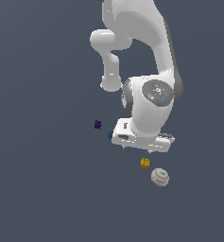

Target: Pick up a designated object from a clutter of objects.

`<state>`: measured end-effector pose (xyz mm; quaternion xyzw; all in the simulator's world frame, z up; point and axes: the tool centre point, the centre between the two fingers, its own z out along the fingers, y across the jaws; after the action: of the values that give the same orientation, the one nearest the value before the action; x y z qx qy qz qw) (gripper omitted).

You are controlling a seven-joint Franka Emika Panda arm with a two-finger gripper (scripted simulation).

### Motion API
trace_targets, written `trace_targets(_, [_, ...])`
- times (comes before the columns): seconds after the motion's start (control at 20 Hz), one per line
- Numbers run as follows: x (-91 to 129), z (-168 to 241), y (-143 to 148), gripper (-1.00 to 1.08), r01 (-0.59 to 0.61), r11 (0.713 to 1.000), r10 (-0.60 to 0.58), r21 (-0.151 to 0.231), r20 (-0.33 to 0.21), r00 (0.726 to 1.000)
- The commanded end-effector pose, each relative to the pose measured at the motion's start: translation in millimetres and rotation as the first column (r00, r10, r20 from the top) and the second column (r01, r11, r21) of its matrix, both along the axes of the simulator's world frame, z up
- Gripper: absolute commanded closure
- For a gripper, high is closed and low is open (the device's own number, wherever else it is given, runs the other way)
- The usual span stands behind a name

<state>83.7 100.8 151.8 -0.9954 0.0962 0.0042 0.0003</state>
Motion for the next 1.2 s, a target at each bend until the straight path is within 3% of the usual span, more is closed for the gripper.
trace_targets(0.0, [5, -21, 16, -0.92, 0.016, 1.0, -0.016, -0.001, 0.003, 1.0])
trace_targets(0.5, [12, -73, 54, -0.92, 0.051, 0.999, -0.051, -0.001, 0.008, 0.999])
trace_targets(1.15, [11, -96, 58, -0.92, 0.054, 0.999, -0.054, -0.002, 0.007, 0.999])
